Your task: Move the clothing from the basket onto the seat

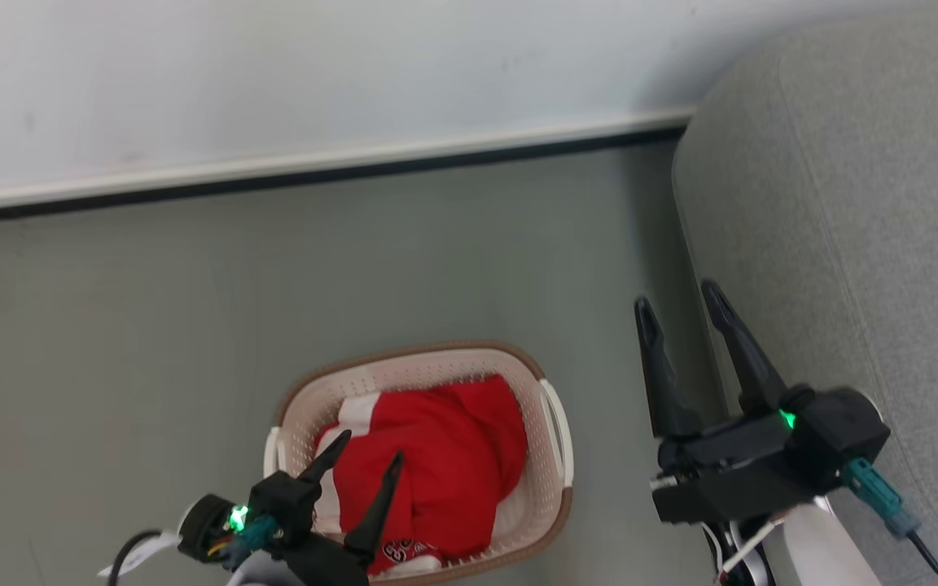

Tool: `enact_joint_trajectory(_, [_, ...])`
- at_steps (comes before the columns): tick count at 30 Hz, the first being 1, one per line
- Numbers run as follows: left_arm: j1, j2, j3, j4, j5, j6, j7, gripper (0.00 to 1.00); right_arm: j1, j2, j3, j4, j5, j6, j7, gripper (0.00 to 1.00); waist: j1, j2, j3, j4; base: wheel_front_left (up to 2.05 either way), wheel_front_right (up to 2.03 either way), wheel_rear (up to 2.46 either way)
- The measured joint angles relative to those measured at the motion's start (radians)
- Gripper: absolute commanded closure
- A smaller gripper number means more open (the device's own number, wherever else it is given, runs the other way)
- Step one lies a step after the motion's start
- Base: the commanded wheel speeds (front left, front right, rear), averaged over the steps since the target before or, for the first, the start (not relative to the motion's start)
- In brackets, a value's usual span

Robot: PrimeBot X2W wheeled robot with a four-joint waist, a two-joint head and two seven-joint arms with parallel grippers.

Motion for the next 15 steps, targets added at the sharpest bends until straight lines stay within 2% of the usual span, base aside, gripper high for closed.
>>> enact_joint_trajectory(6, [-0.14,0.038,-0.082,0.146,-0.005,-0.002,0.0,0.0,-0.11,0.003,0.04,-0.009,0.004,0.0,0.0,0.0,0.0001,0.0,0.101,-0.032,0.0,0.0,0.0])
enact_joint_trajectory(15, [-0.329,0.059,-0.23,0.304,-0.019,-0.002,0.0,0.0,-0.235,0.015,0.099,-0.045,0.003,0.0,0.0,0.0,0.0,0.0001,0.253,-0.075,0.0,0.0,0.0])
